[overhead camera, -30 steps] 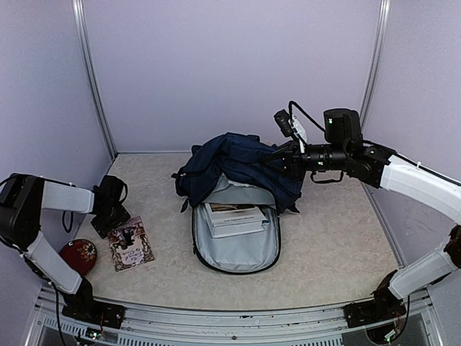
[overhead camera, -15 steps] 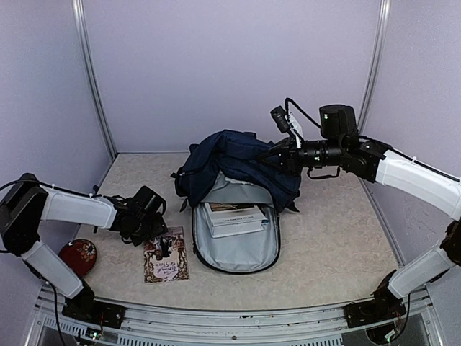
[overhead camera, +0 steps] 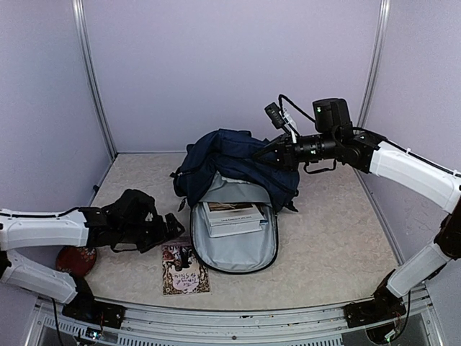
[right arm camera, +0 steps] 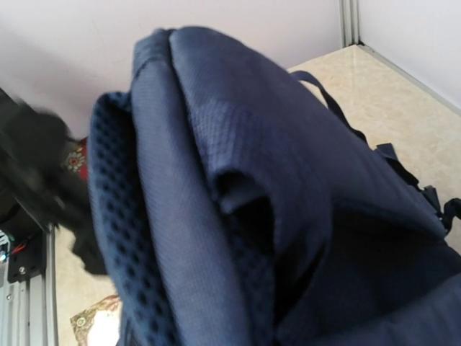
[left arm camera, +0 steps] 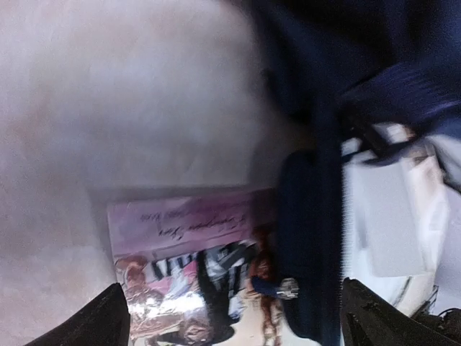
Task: Pack the student bag
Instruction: Move the book to the corner of the board, then pass from the right arm to the left
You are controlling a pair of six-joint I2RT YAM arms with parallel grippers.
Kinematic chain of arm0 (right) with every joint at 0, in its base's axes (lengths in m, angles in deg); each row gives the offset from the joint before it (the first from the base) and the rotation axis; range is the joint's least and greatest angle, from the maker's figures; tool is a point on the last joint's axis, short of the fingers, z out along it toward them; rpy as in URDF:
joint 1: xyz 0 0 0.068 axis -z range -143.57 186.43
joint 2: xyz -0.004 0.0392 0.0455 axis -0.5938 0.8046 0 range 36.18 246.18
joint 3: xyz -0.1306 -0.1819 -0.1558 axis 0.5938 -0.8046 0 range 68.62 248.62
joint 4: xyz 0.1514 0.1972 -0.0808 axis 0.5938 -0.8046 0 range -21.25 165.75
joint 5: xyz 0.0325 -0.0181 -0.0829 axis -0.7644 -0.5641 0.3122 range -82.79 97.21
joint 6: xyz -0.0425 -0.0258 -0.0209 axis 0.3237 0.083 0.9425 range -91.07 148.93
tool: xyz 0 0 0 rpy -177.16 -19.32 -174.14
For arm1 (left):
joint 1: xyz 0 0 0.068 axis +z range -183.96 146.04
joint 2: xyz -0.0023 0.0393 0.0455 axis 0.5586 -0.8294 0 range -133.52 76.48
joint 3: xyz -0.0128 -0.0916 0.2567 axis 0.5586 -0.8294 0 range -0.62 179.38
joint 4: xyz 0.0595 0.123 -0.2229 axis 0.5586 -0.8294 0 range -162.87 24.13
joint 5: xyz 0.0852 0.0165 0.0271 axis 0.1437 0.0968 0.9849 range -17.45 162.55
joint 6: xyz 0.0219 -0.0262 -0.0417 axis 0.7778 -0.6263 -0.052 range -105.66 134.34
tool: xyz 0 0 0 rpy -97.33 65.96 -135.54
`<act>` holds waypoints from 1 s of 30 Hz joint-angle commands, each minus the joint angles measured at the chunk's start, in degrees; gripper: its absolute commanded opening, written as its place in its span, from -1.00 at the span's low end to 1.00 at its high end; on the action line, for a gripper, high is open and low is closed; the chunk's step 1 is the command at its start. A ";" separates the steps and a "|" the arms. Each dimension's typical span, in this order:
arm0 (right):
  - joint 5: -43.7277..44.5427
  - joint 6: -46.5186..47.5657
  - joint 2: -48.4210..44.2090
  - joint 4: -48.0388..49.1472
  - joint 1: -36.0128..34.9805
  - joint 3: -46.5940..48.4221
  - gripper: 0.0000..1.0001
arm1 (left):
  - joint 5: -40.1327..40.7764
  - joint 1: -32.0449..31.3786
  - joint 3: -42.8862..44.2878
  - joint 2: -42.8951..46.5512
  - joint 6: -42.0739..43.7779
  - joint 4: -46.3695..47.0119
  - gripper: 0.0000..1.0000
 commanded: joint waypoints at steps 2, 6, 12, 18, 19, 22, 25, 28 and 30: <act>-6.21 0.78 0.18 5.33 0.49 5.89 -1.00 | 10.16 -0.18 6.29 12.98 14.22 0.62 0.98; -10.38 2.94 0.97 3.97 0.46 7.08 -1.00 | -0.50 -0.18 13.54 12.01 32.07 8.72 0.98; -16.07 6.27 0.51 3.32 0.44 6.02 -1.00 | -5.73 -0.49 33.61 0.70 52.23 3.81 0.98; -19.76 7.89 1.85 1.64 0.45 6.78 -1.00 | -19.79 -2.43 46.65 -9.58 70.14 -5.43 0.98; -19.88 7.49 1.86 1.58 0.41 7.04 -1.00 | -20.38 -3.21 47.03 -10.21 72.75 -6.84 0.98; -21.93 7.16 1.38 2.46 0.41 6.63 -1.00 | -19.58 -4.04 45.47 -10.18 77.03 -5.48 0.98; -23.67 7.48 1.60 3.32 0.47 6.04 -1.00 | -15.31 -4.05 44.39 -11.70 81.52 -3.48 0.98; -24.43 7.53 2.43 1.44 0.42 7.21 -1.00 | -14.64 -3.89 44.89 -15.87 85.10 -4.77 0.98; -24.78 7.50 2.42 1.32 0.41 6.98 -1.00 | -17.57 -4.07 46.62 -18.72 86.09 -7.87 0.98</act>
